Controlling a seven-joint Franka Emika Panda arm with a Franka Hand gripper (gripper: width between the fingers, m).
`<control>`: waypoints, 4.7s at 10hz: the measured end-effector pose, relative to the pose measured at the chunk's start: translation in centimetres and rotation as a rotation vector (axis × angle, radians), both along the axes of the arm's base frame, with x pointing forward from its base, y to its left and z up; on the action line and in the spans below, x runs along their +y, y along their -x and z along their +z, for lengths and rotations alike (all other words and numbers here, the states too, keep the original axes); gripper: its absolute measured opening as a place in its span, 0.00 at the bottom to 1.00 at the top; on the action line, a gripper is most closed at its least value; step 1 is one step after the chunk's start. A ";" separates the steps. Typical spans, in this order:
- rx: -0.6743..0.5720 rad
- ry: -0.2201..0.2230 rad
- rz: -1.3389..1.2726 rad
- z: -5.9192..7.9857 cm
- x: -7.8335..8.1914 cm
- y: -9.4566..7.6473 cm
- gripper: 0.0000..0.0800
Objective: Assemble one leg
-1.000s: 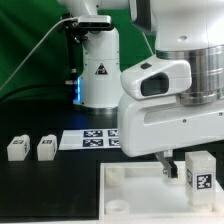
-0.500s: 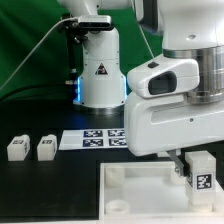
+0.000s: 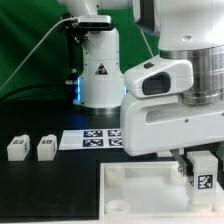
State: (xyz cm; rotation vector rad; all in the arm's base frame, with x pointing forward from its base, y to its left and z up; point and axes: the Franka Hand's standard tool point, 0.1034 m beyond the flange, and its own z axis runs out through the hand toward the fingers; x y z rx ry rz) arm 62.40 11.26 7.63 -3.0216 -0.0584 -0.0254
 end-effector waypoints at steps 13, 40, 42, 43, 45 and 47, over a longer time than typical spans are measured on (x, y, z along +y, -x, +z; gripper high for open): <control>0.142 -0.174 -1.441 -0.3 -0.1 0.3 0.45; 0.144 -0.142 -1.330 -1.0 0.4 0.3 0.69; 0.105 -0.086 -0.928 -0.6 0.2 0.3 0.81; 0.080 -0.076 -0.786 -0.5 0.2 0.3 0.81; 0.045 -0.065 -0.555 -0.6 0.1 0.3 0.81; -0.008 0.016 -0.157 -0.2 -0.1 -0.1 0.81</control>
Offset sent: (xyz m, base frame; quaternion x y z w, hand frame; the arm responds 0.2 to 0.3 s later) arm -0.0077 0.0145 -0.0059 0.0642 -0.0023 0.4596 0.8858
